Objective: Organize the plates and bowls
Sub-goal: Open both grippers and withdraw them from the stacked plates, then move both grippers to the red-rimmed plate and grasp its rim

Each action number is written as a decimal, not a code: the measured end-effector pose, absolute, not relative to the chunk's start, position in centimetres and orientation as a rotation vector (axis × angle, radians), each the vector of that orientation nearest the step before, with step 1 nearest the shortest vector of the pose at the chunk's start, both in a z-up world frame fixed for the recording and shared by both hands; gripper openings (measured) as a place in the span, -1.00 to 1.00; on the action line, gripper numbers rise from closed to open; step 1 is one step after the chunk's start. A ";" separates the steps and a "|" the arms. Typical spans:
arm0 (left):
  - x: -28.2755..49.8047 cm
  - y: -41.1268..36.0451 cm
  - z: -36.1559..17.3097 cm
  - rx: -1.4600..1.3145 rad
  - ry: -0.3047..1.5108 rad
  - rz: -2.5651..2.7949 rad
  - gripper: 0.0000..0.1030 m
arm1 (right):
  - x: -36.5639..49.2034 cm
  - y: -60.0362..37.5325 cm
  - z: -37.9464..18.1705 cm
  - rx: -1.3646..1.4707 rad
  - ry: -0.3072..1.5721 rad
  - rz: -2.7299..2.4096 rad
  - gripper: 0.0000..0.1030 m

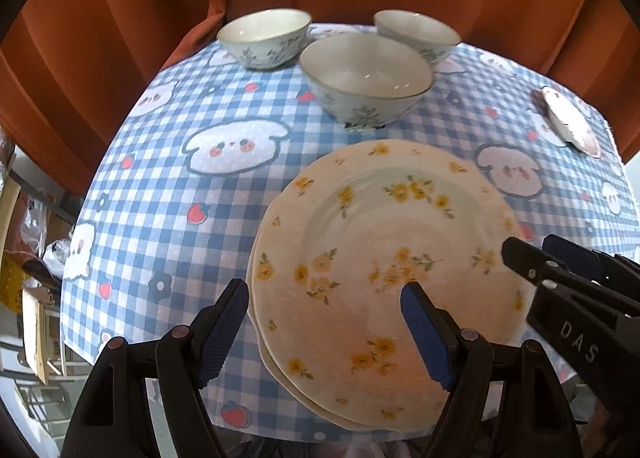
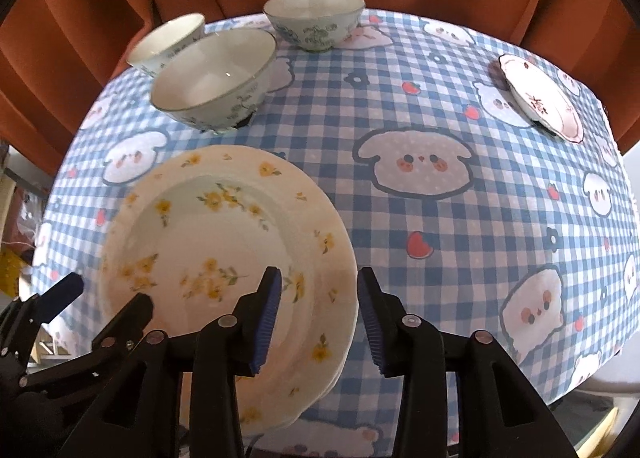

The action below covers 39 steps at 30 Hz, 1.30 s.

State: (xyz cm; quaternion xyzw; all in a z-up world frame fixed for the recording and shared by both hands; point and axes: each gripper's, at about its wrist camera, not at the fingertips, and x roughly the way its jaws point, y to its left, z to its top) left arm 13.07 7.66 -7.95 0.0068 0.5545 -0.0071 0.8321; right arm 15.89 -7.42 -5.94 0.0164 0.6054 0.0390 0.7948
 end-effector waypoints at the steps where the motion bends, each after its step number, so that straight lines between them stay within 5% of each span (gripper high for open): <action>1: 13.0 7.4 -7.7 0.018 1.169 -0.022 0.59 | 15.8 -7.4 -5.5 0.037 1.292 0.085 0.04; 4: 12.7 6.7 -6.6 0.024 1.139 -0.041 0.61 | 15.3 -7.9 -3.9 0.046 1.240 0.079 0.32; 28: 15.9 -7.8 -2.8 0.032 1.050 -0.037 0.63 | 17.0 -21.6 -0.3 0.120 1.118 0.091 0.36; 32: 17.2 -11.0 -2.4 0.031 1.035 -0.067 0.63 | 17.9 -24.7 0.1 0.106 1.095 0.050 0.81; 39: 19.5 -16.5 -2.5 0.051 1.021 -0.076 0.63 | 20.0 -30.1 0.5 0.103 1.078 0.006 0.94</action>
